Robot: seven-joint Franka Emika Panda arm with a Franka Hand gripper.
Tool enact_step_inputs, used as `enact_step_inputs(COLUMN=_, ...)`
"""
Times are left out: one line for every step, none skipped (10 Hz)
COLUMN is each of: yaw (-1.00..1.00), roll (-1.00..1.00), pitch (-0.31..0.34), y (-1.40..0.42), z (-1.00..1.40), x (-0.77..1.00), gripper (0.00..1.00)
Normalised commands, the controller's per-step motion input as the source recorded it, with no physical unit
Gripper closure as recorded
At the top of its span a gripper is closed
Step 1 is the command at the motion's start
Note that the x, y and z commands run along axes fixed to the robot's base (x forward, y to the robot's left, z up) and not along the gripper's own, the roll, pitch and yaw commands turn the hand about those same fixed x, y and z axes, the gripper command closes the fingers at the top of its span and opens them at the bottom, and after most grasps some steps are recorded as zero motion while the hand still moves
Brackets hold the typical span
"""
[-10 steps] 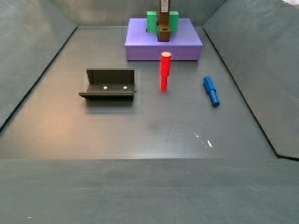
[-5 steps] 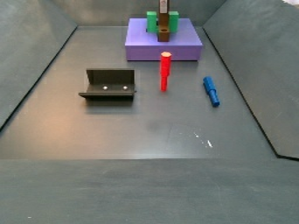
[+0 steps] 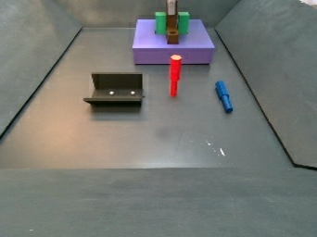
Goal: Pick up the brown object. Move up. Place the brown object on the fixture. Regrasp the brown object. Move to above the board. Insert the brown object.
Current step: Insert the brown object.
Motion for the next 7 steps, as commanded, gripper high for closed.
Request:
enact_step_inputs(yaw=0.08, roll=0.01, pitch=0.0, y=0.0, z=-0.17, x=0.09, gripper=1.0)
enact_step_inputs(yaw=0.03, roll=0.02, pitch=0.0, y=0.0, z=-0.21, x=0.08, gripper=1.0)
enact_step_inputs(yaw=0.03, roll=0.0, pitch=0.0, y=0.0, z=-0.34, x=0.08, gripper=1.0)
enact_step_inputs(yaw=0.0, roll=0.0, pitch=-0.037, y=0.02, z=-0.67, x=0.01, gripper=1.0)
enact_step_inputs(yaw=0.0, roll=0.02, pitch=-0.036, y=0.0, z=-0.84, x=0.03, gripper=1.0)
enact_step_inputs(yaw=0.0, roll=0.05, pitch=0.0, y=0.0, z=-0.68, x=0.01, gripper=1.0)
enact_step_inputs(yaw=0.0, roll=0.0, pitch=0.0, y=0.0, z=0.0, x=0.0, gripper=1.0)
